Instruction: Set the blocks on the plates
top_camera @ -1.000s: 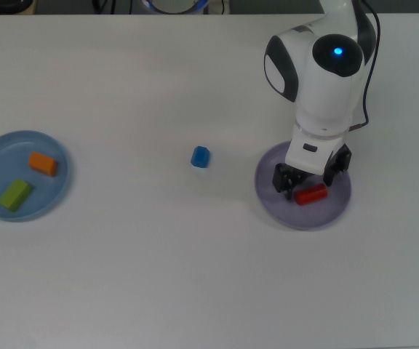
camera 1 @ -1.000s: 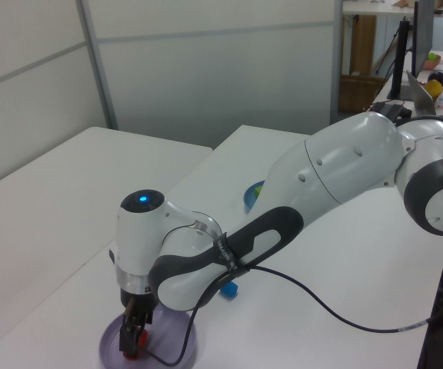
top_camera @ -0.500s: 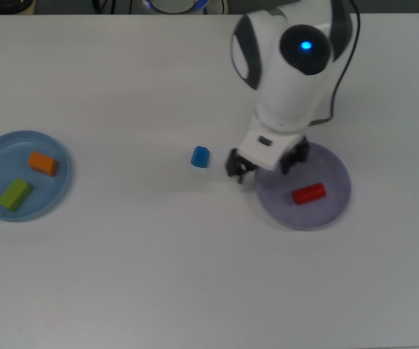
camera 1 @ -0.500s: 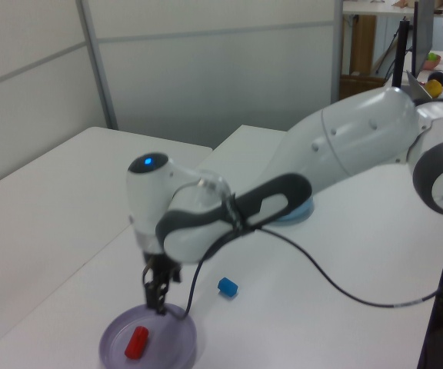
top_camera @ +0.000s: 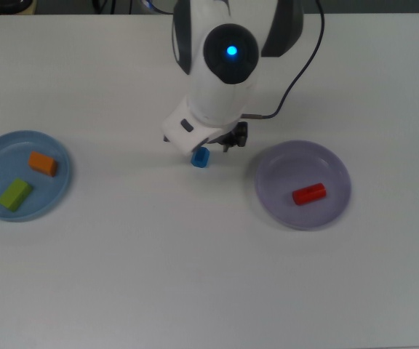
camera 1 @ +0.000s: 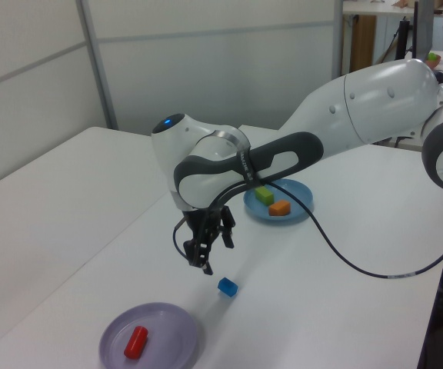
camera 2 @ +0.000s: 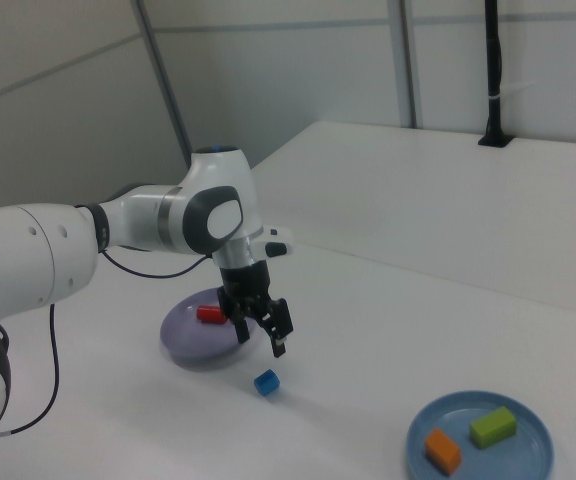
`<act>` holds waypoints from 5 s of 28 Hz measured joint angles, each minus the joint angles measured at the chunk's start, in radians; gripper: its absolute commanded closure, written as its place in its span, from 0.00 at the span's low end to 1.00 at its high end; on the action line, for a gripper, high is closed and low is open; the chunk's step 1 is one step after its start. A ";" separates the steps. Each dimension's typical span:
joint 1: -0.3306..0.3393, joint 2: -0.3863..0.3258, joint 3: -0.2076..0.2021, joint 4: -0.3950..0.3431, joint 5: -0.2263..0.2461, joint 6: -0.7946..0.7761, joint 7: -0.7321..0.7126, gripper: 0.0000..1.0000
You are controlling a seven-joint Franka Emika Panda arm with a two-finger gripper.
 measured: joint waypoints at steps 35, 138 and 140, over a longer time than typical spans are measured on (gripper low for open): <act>-0.005 0.008 0.002 -0.204 0.003 0.268 0.140 0.59; -0.114 -0.423 0.002 -0.061 0.003 -0.166 -0.097 0.00; -0.114 -0.423 -0.002 -0.049 0.003 -0.166 -0.098 0.00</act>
